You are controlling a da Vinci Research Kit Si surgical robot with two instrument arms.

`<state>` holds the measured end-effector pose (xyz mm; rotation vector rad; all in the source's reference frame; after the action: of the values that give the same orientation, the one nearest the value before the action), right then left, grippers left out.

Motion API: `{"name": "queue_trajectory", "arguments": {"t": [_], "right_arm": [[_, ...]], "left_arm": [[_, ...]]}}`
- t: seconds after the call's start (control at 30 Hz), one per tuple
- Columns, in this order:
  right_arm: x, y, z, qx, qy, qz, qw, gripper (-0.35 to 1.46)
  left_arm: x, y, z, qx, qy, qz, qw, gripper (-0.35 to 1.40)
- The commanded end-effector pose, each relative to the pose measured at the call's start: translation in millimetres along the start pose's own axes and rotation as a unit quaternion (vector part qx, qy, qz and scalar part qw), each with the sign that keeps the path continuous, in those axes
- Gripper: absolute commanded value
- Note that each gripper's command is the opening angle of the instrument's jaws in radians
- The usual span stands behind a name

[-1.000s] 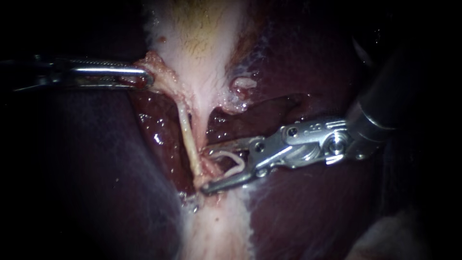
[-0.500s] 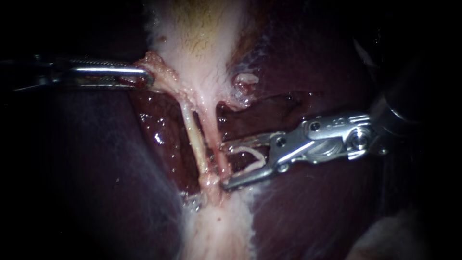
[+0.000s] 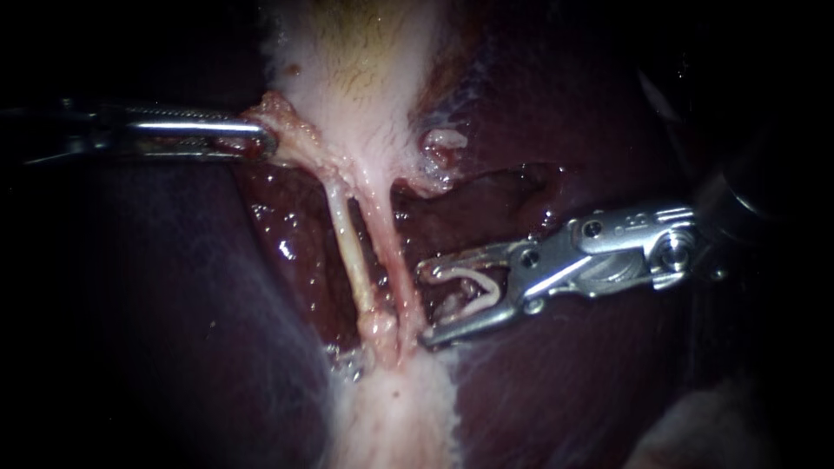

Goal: Clipping first clip left tube

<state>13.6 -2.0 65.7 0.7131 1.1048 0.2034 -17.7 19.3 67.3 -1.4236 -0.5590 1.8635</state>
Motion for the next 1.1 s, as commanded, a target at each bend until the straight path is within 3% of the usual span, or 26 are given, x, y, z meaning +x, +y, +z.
{"name": "queue_trajectory", "arguments": {"t": [0.03,0.27,0.6,1.1], "right_arm": [[0.1,-0.1,0.1,0.0,0.0,0.0,1.0,0.5],[1.1,-0.6,1.0,-0.002,0.0,0.002,1.0,0.5],[1.9,0.5,2.9,-0.008,0.003,0.007,0.9999,0.5],[-0.4,2.6,4.9,-0.016,0.001,0.023,0.9996,0.5]], "left_arm": [[0.0,0.0,0.0,0.0,0.0,0.0,1.0,-0.35],[0.0,0.0,0.0,0.0,0.0,0.0,1.0,-0.35],[0.0,0.0,0.0,0.0,0.0,0.0,1.0,-0.35],[0.0,0.1,0.0,0.0,0.0,0.0,1.0,-0.35]]}}
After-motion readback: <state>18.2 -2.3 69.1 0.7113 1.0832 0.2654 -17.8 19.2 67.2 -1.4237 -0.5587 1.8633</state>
